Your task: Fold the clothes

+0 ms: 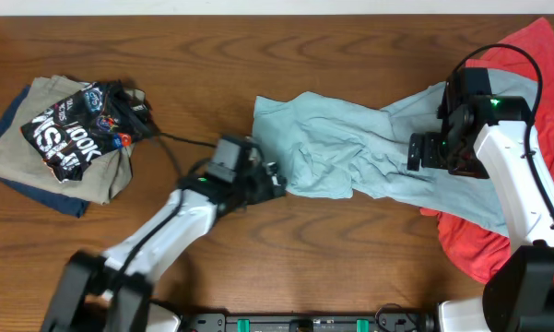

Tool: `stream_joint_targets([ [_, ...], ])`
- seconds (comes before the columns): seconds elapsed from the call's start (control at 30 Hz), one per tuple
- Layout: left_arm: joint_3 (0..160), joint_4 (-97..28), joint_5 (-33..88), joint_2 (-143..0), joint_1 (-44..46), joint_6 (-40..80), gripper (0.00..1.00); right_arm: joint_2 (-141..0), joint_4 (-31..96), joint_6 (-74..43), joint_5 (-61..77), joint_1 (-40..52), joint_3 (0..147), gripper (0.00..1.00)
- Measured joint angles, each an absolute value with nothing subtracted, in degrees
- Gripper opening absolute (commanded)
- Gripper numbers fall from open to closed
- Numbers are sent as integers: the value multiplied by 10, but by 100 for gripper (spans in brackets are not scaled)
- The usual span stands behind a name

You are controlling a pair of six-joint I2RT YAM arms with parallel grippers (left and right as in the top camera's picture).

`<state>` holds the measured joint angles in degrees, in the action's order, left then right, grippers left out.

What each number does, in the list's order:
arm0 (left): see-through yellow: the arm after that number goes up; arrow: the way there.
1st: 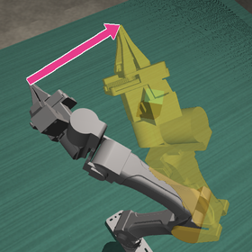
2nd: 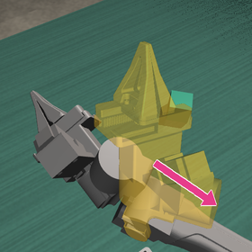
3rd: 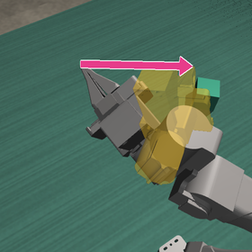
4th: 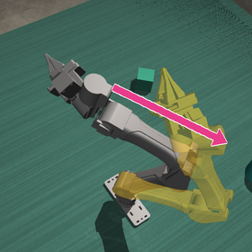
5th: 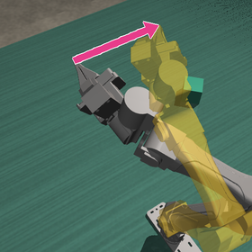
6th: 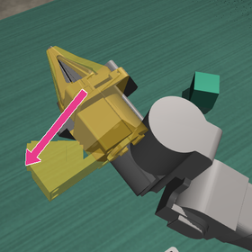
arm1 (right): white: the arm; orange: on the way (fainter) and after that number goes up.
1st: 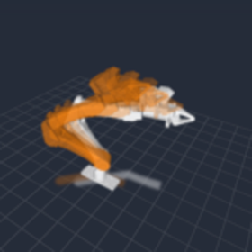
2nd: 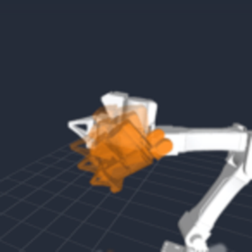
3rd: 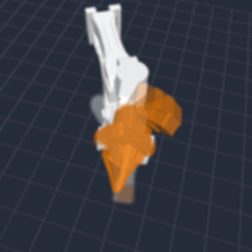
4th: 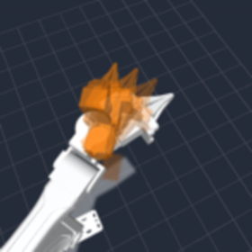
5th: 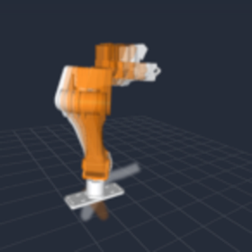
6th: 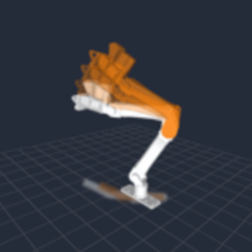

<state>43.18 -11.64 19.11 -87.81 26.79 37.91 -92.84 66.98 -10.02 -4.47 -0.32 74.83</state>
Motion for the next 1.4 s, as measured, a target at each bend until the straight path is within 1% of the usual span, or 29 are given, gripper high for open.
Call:
stream_joint_targets([
  [0.13, 433, -47, 192, -935, 305, 414, 99, -928, 674, -100, -44, -3, 748, 99],
  [0.2, 438, -7, 194, -948, 319, 434, 97, -928, 675, -100, -43, -3, 748, 99],
  [0.23, 439, 13, 194, -958, 326, 439, 94, -928, 675, -100, -43, -3, 748, 99],
  [0.27, 442, 32, 194, -967, 332, 449, 86, -928, 675, -100, -43, -3, 748, 99],
  [0.33, 444, 71, 193, -986, 344, 462, 61, -928, 676, -100, -43, -3, 748, 99],
  [0.37, 444, 88, 193, -996, 349, 467, 40, -928, 677, -100, -43, -3, 748, 99],
  [0.43, 444, 114, 193, -1014, 354, 470, 7, -928, 679, -100, -43, -3, 748, 99],
  [0.53, 443, 122, 180, -1027, 350, 473, 6, -928, 681, -100, -43, -3, 748, 99],
  [0.7, 443, 118, 174, -1018, 313, 438, 6, -928, 681, -100, -43, -4, 748, 99],
  [0.87, 463, 41, 155, -945, 196, 382, 6, -928, 681, -100, -43, -19, 748, 99],
  [0.97, 524, 1, 144, -907, 113, 359, 6, -928, 681, -100, -43, -23, 748, 99],
  [1.03, 583, -22, 142, -894, 55, 352, 8, -928, 682, -100, -43, -23, 748, 99],
  [1.07, 606, -31, 141, -891, 33, 347, 25, -928, 681, -100, -43, -23, 748, 99],
  [1.13, 645, -44, 136, -886, -11, 341, 98, -928, 681, -100, -43, -23, 748, 99],
  [1.27, 665, -89, 139, -877, -64, 340, 98, -928, 681, -100, -43, -23, 748, 99],
  [1.4, 660, -210, 151, -884, -55, 340, 98, -928, 681, -100, -43, -23, 748, 99],
])
